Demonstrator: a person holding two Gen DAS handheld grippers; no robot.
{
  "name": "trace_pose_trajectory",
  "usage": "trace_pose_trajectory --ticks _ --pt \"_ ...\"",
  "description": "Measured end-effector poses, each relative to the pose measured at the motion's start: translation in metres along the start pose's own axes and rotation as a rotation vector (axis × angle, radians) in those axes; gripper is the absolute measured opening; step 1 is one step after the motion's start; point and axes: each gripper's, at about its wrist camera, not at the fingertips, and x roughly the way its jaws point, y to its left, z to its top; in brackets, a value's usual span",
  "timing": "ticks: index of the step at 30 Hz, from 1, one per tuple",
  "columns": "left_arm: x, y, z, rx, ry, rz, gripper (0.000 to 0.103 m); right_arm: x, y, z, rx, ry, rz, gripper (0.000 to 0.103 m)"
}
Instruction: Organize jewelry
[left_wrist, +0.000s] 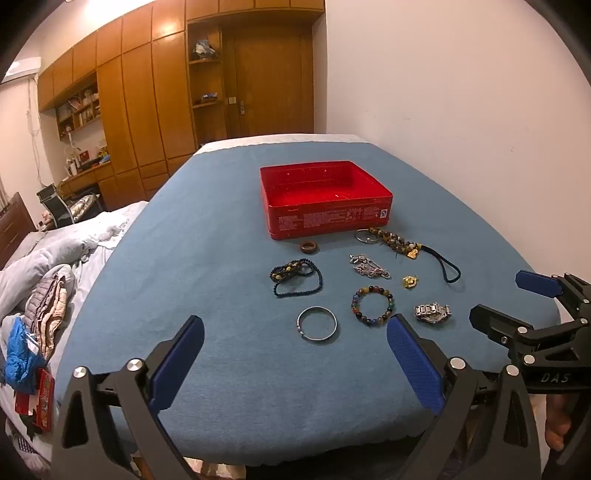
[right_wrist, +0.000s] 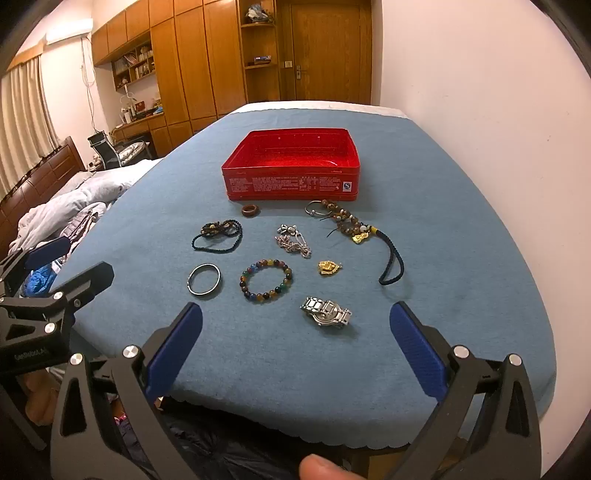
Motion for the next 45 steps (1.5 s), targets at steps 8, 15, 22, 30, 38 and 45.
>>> trace_pose_trajectory --ticks 8,15,22,30,38,45 --pt "0.0 -0.0001 0.0 0.003 0.001 0.004 0.099 -0.0001 0.0002 0.0 -0.001 -0.001 0.001 0.1" --pt "0.0001 -0.0001 0.0 0.003 0.001 0.004 0.099 0.0005 0.0 -0.0003 0.001 0.0 0.001 0.1" --pt "0.0005 0.0005 0.0 0.002 0.002 0.003 0.099 0.0009 -0.0004 -0.0005 0.001 -0.001 0.001 0.1" --pt "0.0019 0.0017 -0.0009 0.002 0.002 0.004 0.099 0.0011 -0.0003 -0.0004 0.001 -0.001 0.001 0.1" --pt "0.0005 0.0039 -0.0028 0.0 0.0 0.002 0.099 0.001 -0.0002 -0.0006 0.001 -0.001 0.001 0.1" --pt "0.001 0.0026 -0.0009 0.001 0.0 0.003 0.099 0.0012 -0.0001 -0.0008 0.001 0.0 0.002 0.1"
